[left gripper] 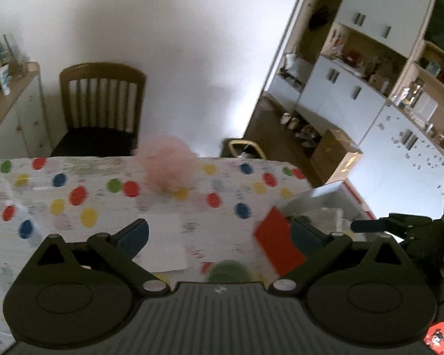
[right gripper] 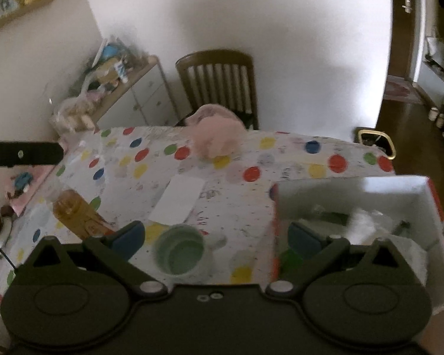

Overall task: Organize soft objects
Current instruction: 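Move both tools back over the table toward the pink puff and white tissue, then grasp the pink mesh puff with the left tool while the right tool grasps the white tissue, then carry the pink puff and white tissue with both tools over the box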

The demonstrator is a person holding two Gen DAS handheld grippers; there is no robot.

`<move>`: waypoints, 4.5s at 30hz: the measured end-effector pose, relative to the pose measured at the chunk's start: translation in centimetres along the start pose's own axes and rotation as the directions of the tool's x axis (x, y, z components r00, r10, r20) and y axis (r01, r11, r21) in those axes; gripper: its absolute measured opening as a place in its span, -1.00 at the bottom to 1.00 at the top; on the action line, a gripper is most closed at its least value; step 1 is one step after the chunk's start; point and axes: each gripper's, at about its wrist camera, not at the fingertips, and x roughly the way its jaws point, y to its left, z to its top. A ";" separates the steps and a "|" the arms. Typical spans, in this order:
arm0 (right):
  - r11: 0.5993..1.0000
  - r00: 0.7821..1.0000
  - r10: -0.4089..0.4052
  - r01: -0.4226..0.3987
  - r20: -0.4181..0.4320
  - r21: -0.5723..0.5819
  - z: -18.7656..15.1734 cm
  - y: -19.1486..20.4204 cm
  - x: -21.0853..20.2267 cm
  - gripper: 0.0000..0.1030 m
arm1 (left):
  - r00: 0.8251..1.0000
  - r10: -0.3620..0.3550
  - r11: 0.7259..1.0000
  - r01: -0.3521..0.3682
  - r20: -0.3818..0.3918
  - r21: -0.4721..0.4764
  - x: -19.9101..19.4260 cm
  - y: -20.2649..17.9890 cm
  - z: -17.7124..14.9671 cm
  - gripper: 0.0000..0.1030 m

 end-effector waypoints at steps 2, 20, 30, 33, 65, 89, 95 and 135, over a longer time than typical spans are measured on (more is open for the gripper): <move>1.000 1.000 -0.007 0.007 -0.005 -0.005 0.7 1.2 1.1 0.99 | 1.000 0.012 1.000 -0.012 -0.002 -0.002 -0.2 1.9 0.2 0.99; 0.999 0.989 -0.053 0.052 -0.135 -0.012 5.7 9.4 15.0 0.99 | 0.996 0.089 0.994 -0.089 -0.006 -0.068 3.8 16.3 4.4 0.99; 0.991 0.960 -0.111 0.127 -0.257 0.045 4.4 10.5 23.8 0.99 | 0.996 0.024 0.999 -0.020 -0.086 0.045 12.8 15.4 9.1 0.99; 0.987 0.951 -0.124 0.148 -0.284 0.065 4.1 10.3 25.4 0.99 | 0.993 -0.004 0.997 0.013 -0.121 0.071 15.7 14.6 10.1 0.99; 0.972 0.907 -0.235 0.224 -0.350 -0.073 2.8 12.4 30.3 0.01 | 0.931 0.070 0.903 0.093 -0.359 0.419 33.2 6.5 10.3 0.44; 0.977 0.947 -0.194 0.211 -0.256 0.042 3.2 10.5 26.1 -0.98 | 0.958 0.015 0.934 0.090 -0.287 0.346 30.9 10.0 9.0 -0.85; 0.974 0.966 -0.162 0.189 -0.203 0.123 3.9 8.7 23.2 -0.98 | 0.968 0.023 0.949 0.057 -0.249 0.311 28.1 11.7 9.3 -0.86; 0.977 0.978 -0.206 0.206 0.015 0.049 -2.0 0.4 -5.2 -0.97 | 0.998 -0.013 0.946 0.031 -0.061 0.323 -1.6 -5.1 4.6 -0.85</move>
